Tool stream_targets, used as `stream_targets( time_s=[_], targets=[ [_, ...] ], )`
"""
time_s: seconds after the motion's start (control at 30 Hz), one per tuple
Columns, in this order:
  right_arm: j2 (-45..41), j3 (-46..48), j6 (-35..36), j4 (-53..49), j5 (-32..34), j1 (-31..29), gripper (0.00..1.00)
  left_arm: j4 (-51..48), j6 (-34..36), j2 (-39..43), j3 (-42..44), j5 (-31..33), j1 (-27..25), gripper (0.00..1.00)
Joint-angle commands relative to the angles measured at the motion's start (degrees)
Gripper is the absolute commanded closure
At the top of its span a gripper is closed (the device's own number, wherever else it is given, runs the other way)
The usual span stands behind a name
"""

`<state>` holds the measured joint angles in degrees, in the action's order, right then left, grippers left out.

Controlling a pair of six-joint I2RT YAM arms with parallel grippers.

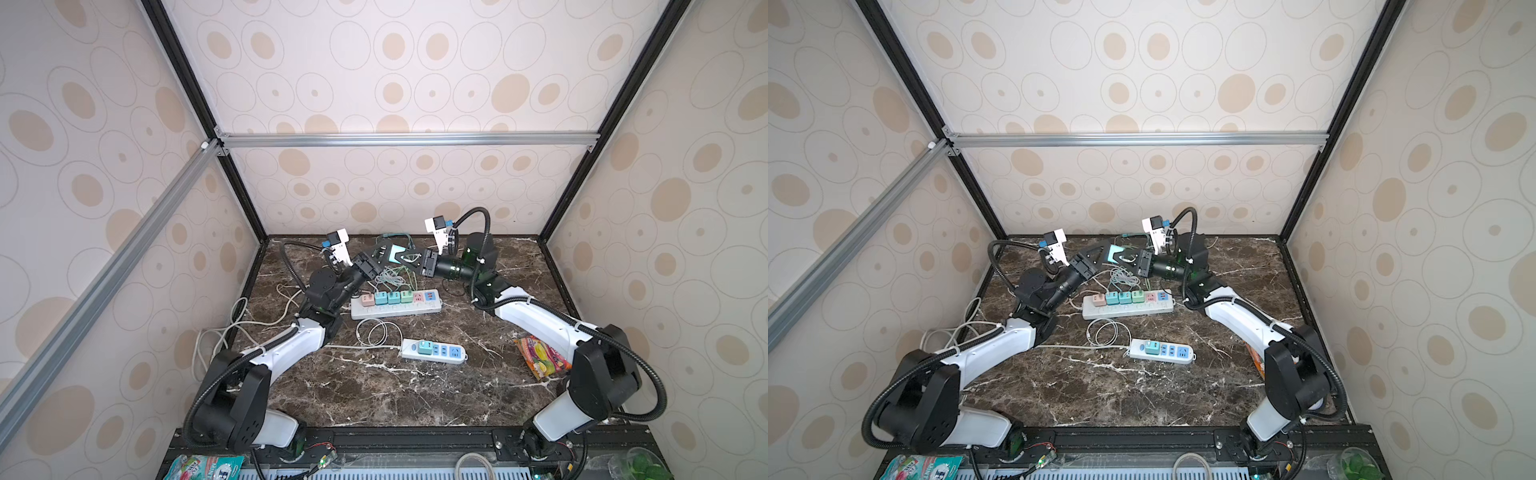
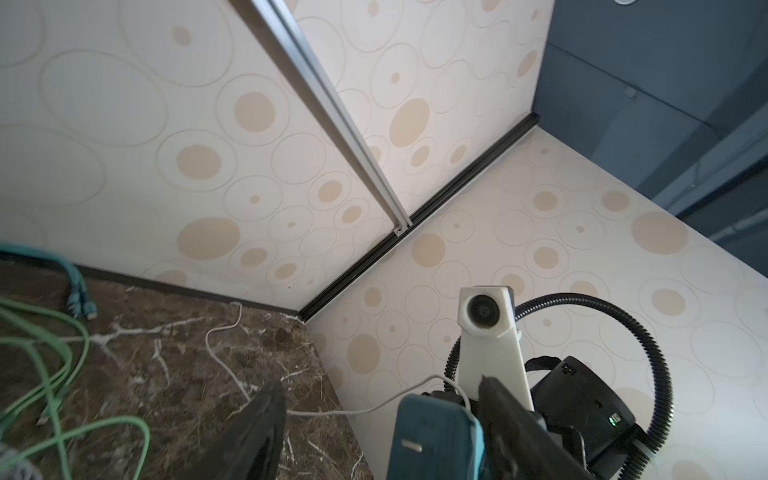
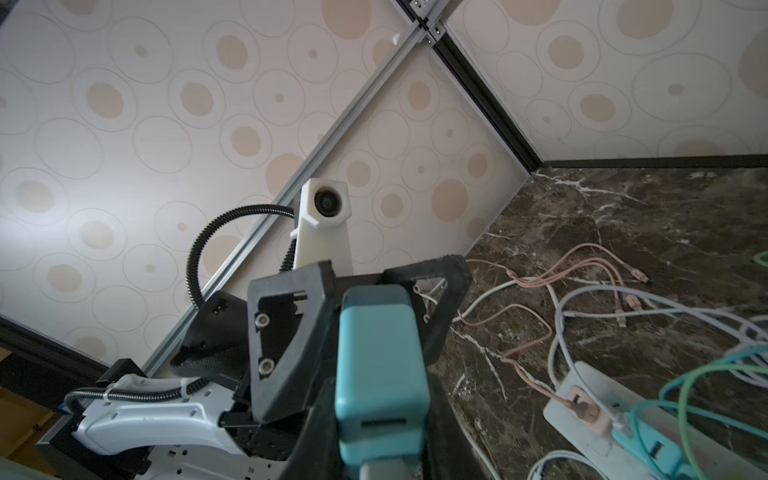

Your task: Insert the plug

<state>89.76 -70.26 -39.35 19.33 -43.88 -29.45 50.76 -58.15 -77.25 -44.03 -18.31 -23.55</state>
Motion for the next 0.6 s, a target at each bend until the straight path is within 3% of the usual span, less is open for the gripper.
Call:
stream_targets(
  time_s=[0.0, 0.2, 0.37, 0.57],
  targets=[
    [-3.23, -4.53, 16.45, -21.41, 0.59, 1.39, 1.00, -12.02, 11.06, 6.36, 1.19, 9.76, 0.26, 0.15],
    [-4.46, -10.16, 39.71, -49.91, 9.17, 1.99, 1.00, -24.08, 19.88, 14.31, 2.95, 19.96, 0.33, 0.03],
    [-5.25, -9.86, 55.11, -63.05, 17.13, 1.94, 1.00, -31.06, 24.83, 19.87, 4.20, 27.04, 0.35, 0.02],
    [-4.76, -7.64, 67.19, -73.70, 21.16, 1.14, 1.00, -34.33, 26.36, 25.77, 7.29, 34.68, 0.41, 0.02]
  ],
)
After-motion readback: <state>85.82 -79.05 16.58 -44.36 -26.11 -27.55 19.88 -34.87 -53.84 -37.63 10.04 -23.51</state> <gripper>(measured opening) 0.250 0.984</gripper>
